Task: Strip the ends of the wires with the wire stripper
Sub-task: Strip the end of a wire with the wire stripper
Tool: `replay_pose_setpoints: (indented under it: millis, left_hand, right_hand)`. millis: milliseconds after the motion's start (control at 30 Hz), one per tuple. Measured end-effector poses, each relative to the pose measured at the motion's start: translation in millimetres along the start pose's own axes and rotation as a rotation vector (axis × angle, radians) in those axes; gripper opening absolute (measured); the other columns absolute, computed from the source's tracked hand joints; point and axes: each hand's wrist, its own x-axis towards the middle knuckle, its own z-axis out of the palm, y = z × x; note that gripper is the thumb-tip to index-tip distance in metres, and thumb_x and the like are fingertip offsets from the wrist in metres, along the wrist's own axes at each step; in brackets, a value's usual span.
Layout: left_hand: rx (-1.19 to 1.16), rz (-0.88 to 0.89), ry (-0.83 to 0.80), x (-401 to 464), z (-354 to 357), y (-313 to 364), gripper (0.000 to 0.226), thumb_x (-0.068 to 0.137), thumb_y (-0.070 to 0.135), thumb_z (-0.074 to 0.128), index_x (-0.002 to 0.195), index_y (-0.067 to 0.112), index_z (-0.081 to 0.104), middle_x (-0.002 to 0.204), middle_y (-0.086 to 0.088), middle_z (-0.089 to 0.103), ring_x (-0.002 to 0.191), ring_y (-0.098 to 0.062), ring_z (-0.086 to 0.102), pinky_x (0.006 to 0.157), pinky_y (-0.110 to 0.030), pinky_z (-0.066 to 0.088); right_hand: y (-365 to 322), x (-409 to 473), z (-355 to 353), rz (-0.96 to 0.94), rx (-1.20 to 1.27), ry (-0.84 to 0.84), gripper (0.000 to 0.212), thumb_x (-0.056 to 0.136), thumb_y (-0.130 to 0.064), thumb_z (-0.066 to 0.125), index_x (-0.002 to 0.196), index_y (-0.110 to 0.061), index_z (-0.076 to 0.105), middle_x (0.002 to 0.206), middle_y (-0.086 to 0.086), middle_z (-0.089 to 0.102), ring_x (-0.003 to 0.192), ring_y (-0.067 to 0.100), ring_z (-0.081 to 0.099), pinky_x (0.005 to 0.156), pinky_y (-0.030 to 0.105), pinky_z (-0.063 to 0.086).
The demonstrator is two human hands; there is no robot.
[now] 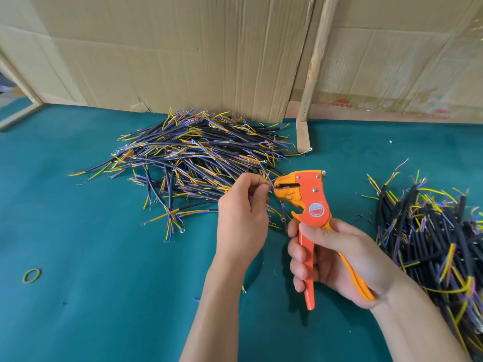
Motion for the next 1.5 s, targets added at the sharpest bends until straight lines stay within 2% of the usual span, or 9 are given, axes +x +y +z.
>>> replay_pose_setpoints:
  millis: [267,433,567,800,867,967,1067,1200,1500]
  left_hand:
    - [-0.025,-0.004,-0.001,0,1,0,0.013,0.099,0.007,0.057,0.09,0.014,0.063,0.074,0.005,0.064,0.068,-0.013,0.056,0.059,-0.013,0.04]
    - [-0.041,-0.014,-0.01,0,2,-3,0.014,0.099,0.007,0.058,0.089,0.017,0.062,0.073,0.007,0.063,0.061,-0.005,0.052,0.058,-0.011,0.039]
    - [-0.089,-0.041,-0.026,1,3,-5,0.021,0.099,0.007,0.057,0.086,0.024,0.058,0.072,0.006,0.063,0.055,-0.009,0.051,0.057,-0.022,0.04]
    - [-0.164,-0.073,-0.038,-1,11,-3,0.015,0.099,0.006,0.057,0.091,0.018,0.059,0.077,-0.002,0.065,0.059,-0.014,0.053,0.061,-0.029,0.042]
    - [-0.173,-0.079,-0.017,-1,10,-5,0.016,0.099,0.005,0.057,0.091,0.018,0.059,0.076,-0.002,0.065,0.058,-0.014,0.053,0.061,-0.03,0.043]
    - [-0.184,-0.075,0.017,2,4,-9,0.02,0.099,0.004,0.057,0.088,0.02,0.059,0.073,0.001,0.065,0.056,-0.011,0.053,0.06,-0.032,0.043]
    - [-0.155,-0.063,0.012,2,3,-7,0.022,0.099,0.003,0.057,0.088,0.022,0.058,0.073,0.003,0.064,0.059,-0.01,0.054,0.062,-0.029,0.044]
    - [-0.091,-0.019,0.033,1,3,-6,0.023,0.098,0.001,0.056,0.089,0.022,0.058,0.073,0.008,0.062,0.068,-0.008,0.058,0.065,-0.021,0.045]
    - [-0.174,-0.058,-0.022,1,2,-6,0.021,0.096,0.0,0.058,0.09,0.02,0.064,0.08,0.001,0.072,0.072,-0.023,0.061,0.065,-0.03,0.045]
  right_hand:
    - [1,1,-1,0.0,0.001,0.028,0.03,0.077,-0.025,0.085,0.092,-0.008,0.067,0.073,0.017,0.052,0.056,0.031,0.053,0.055,0.043,0.053]
    - [1,2,1,-0.003,-0.024,0.066,0.021,0.083,-0.024,0.079,0.084,-0.01,0.063,0.069,0.014,0.049,0.052,0.027,0.05,0.05,0.039,0.05]
    - [2,3,3,-0.01,-0.04,0.101,0.017,0.083,-0.021,0.076,0.078,-0.013,0.062,0.065,0.01,0.046,0.047,0.023,0.045,0.046,0.033,0.045]
    - [9,8,12,-0.075,-0.022,0.234,0.038,0.073,-0.022,0.086,0.066,-0.017,0.049,0.053,0.001,0.031,0.033,0.013,0.027,0.035,0.018,0.029]
    - [9,7,11,-0.072,0.001,0.183,0.033,0.081,-0.021,0.081,0.066,-0.015,0.052,0.054,0.003,0.035,0.035,0.015,0.032,0.036,0.021,0.033]
    - [4,2,6,-0.086,0.087,0.102,0.015,0.082,-0.015,0.076,0.084,-0.009,0.062,0.067,0.014,0.049,0.048,0.026,0.049,0.048,0.035,0.048]
    - [-2,-1,-1,-0.1,0.105,0.063,0.039,0.069,-0.012,0.088,0.1,-0.005,0.066,0.083,0.024,0.06,0.067,0.038,0.062,0.065,0.049,0.057]
    - [-6,-5,-10,-0.119,0.12,0.033,0.049,0.066,-0.016,0.093,0.106,-0.005,0.068,0.093,0.029,0.064,0.079,0.042,0.066,0.078,0.054,0.057]
    - [-3,-1,-3,0.015,0.07,0.03,0.043,0.071,-0.013,0.087,0.109,-0.002,0.068,0.096,0.035,0.063,0.079,0.046,0.067,0.081,0.06,0.055]
